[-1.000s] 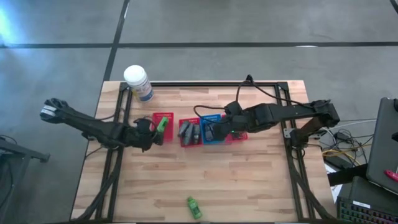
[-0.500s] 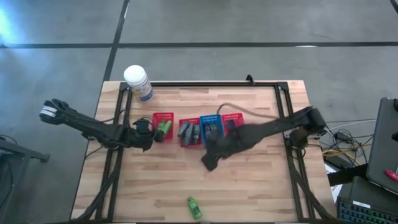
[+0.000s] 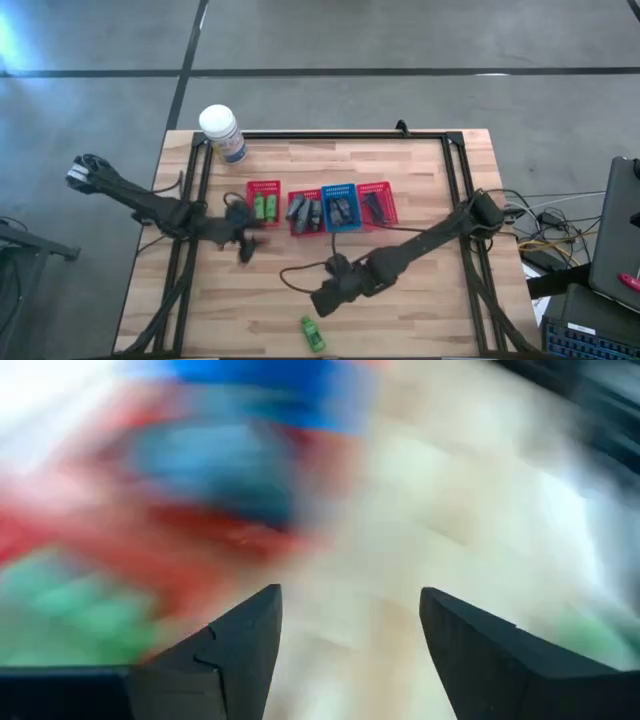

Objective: Pick & Place Travel size toiletries
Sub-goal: Put the green shampoo into the left red bin

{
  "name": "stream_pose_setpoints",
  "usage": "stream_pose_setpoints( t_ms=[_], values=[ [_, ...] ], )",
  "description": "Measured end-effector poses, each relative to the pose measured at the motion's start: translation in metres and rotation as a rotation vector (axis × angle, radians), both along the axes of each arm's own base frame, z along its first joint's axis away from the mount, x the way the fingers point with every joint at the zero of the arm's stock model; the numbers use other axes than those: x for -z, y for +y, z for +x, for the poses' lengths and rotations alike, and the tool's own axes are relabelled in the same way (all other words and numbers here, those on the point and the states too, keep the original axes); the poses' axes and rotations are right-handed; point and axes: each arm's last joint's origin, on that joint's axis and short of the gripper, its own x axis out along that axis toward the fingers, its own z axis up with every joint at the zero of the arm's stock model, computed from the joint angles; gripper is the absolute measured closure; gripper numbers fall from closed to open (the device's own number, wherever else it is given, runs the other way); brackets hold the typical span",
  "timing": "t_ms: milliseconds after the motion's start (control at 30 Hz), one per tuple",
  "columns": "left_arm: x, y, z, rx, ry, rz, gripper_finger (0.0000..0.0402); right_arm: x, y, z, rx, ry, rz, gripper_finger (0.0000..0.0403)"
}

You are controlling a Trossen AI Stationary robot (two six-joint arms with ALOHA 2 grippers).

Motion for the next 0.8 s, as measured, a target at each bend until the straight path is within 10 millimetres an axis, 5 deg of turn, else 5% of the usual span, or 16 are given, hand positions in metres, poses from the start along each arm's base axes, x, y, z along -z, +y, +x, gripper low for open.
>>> stream_pose_setpoints(
  t_ms=[100, 200, 300, 533, 800],
  values=[
    [-0.010, -0.029, 0.001, 0.423, -0.117, 0.107, 0.0164, -0.014, -0.002, -0.018, 0.053, 0.088, -0.063, 0.0043],
    [-0.010, -0.055, 0.004, 0.640, -0.216, 0.329, 0.0166, -0.035, -0.011, -0.041, 0.102, 0.179, -0.125, 0.0038],
    [-0.005, -0.071, 0.022, 0.738, -0.229, 0.535, 0.0165, -0.053, -0.021, -0.062, 0.100, 0.220, -0.152, 0.0037],
    [0.002, -0.104, 0.094, 0.948, -0.162, 0.561, 0.0165, -0.075, -0.045, -0.105, 0.054, 0.228, -0.179, 0.0037],
    [0.019, -0.142, 0.142, 1.310, -0.178, 0.643, 0.0165, -0.074, -0.060, -0.140, 0.021, 0.231, -0.188, 0.0037]
  ],
)
